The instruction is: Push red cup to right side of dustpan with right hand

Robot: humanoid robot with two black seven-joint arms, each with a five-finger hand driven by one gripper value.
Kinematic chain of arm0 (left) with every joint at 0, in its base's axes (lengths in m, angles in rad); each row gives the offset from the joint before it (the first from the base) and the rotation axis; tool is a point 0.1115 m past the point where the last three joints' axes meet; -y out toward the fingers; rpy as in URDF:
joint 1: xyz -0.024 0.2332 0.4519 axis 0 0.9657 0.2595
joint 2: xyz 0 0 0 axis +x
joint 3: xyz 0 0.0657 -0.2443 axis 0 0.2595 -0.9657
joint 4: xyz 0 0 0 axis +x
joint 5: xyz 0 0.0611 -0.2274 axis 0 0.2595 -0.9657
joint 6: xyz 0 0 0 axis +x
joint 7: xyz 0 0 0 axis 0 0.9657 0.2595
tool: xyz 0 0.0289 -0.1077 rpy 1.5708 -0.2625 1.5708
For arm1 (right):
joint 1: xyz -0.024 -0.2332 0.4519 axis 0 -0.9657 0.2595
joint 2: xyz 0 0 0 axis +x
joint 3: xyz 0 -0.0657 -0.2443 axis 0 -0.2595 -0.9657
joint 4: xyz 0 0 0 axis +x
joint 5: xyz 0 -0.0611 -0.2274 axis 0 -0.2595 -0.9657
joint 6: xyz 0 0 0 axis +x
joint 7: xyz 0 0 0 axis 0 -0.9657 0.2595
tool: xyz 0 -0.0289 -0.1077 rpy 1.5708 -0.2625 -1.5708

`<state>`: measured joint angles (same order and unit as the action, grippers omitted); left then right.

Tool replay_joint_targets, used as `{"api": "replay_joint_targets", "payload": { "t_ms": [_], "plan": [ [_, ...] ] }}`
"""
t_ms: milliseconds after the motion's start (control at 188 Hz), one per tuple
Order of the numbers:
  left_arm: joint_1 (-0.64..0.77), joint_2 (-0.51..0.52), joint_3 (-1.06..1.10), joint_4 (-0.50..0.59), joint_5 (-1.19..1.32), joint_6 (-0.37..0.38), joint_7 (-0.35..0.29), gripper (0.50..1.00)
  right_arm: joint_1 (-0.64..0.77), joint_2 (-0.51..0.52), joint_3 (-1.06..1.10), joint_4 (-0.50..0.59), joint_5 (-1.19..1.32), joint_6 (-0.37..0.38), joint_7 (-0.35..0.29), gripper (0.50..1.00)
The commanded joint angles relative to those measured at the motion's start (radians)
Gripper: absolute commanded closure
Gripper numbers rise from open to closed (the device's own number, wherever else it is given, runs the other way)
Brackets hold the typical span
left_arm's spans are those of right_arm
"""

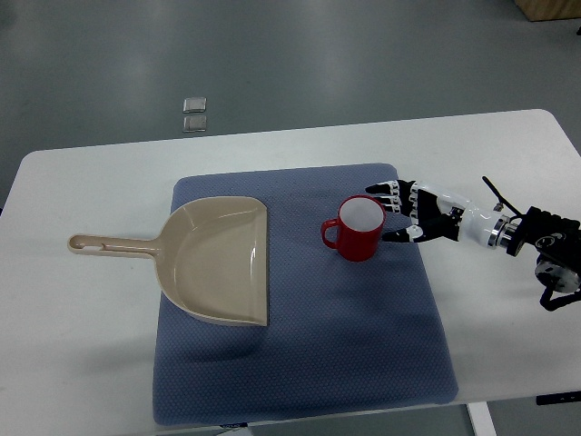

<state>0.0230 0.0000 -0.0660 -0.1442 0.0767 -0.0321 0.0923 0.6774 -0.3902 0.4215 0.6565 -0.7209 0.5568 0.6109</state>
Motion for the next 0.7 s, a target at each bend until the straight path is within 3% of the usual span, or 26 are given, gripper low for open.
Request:
{"api": "replay_joint_targets", "payload": {
  "t_ms": [0, 697],
  "plan": [
    [0.0, 0.0, 0.0, 0.0, 0.0, 0.0, 0.0, 0.5, -0.001, 0.007, 0.0, 0.0, 0.0, -0.003, 0.0, 0.564],
    [0.0, 0.0, 0.0, 0.0, 0.0, 0.0, 0.0, 0.5, -0.015, 0.093, 0.002, 0.005, 0.0, -0.08, 0.0, 0.564]
  ]
}}
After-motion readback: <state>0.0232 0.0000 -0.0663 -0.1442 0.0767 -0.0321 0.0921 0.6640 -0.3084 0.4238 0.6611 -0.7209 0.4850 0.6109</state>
